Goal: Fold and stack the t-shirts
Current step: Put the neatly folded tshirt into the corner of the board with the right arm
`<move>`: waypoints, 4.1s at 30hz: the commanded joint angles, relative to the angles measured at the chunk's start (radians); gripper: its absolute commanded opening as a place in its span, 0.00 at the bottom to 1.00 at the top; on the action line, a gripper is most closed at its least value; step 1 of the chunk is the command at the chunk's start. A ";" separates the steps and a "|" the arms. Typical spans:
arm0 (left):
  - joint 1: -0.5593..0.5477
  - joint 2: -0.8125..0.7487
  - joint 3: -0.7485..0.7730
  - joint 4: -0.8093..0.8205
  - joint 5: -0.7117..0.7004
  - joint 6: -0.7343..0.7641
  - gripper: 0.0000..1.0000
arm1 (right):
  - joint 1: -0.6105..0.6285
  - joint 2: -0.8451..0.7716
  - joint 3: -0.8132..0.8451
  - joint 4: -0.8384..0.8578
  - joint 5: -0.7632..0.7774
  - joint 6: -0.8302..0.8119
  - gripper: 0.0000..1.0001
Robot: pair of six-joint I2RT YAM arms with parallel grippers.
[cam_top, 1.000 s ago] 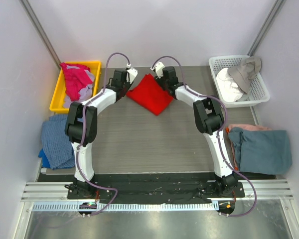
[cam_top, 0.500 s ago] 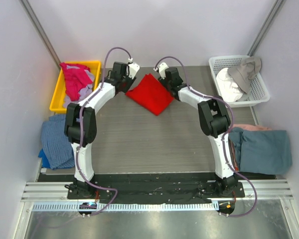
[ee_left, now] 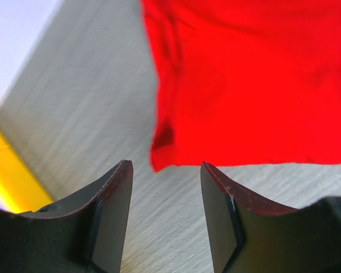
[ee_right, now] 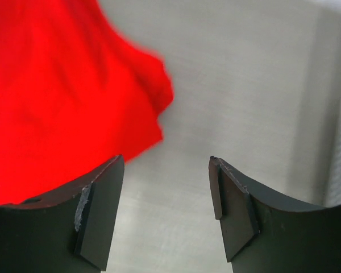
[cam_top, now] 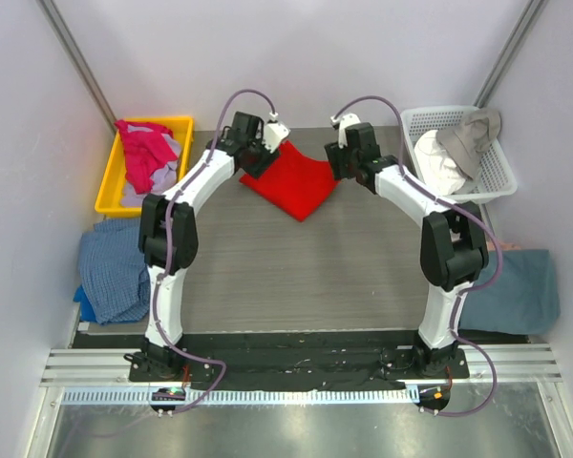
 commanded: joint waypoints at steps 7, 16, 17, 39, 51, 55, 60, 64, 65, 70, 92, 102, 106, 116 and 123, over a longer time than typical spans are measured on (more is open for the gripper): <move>-0.003 0.123 0.162 -0.079 0.043 0.051 0.57 | -0.070 -0.083 -0.171 -0.085 -0.462 0.304 0.68; -0.004 0.244 0.265 -0.074 0.013 0.079 0.57 | -0.083 -0.031 -0.231 0.034 -0.632 0.416 0.68; -0.006 0.250 0.265 -0.071 0.012 0.080 0.57 | -0.085 -0.017 -0.230 0.042 -0.637 0.417 0.68; -0.029 0.234 0.081 -0.031 0.013 0.079 0.56 | -0.097 0.204 -0.101 0.139 -0.698 0.453 0.67; -0.054 0.168 -0.042 -0.019 0.009 0.079 0.55 | -0.097 0.235 -0.090 0.192 -0.729 0.502 0.67; -0.078 0.146 -0.077 -0.018 -0.002 0.080 0.54 | -0.097 0.252 -0.084 0.221 -0.752 0.528 0.67; -0.103 0.102 -0.143 -0.019 -0.011 0.082 0.53 | -0.097 0.264 -0.096 0.248 -0.781 0.548 0.66; -0.123 0.074 -0.176 -0.019 -0.020 0.077 0.53 | -0.097 0.268 -0.112 0.268 -0.802 0.563 0.63; -0.126 0.070 -0.186 -0.019 -0.020 0.077 0.53 | -0.094 0.267 -0.112 0.269 -0.806 0.563 0.62; -0.135 0.043 -0.215 -0.021 -0.020 0.079 0.53 | -0.094 0.250 -0.138 0.262 -0.818 0.545 0.40; -0.143 -0.138 -0.188 -0.061 -0.117 0.034 0.52 | -0.108 -0.109 -0.043 -0.616 -0.530 -0.044 0.01; -0.143 -0.202 -0.189 -0.073 -0.137 0.046 0.52 | -0.145 -0.291 -0.018 -0.924 -0.335 -0.178 0.01; -0.143 -0.225 -0.205 -0.073 -0.131 0.049 0.52 | -0.169 -0.349 -0.029 -1.030 -0.260 -0.181 0.01; -0.143 -0.273 -0.252 -0.054 -0.115 0.053 0.52 | -0.287 -0.560 -0.176 -1.136 -0.141 -0.241 0.01; -0.143 -0.270 -0.261 -0.053 -0.097 0.045 0.52 | -0.352 -0.696 -0.245 -1.171 -0.086 -0.270 0.01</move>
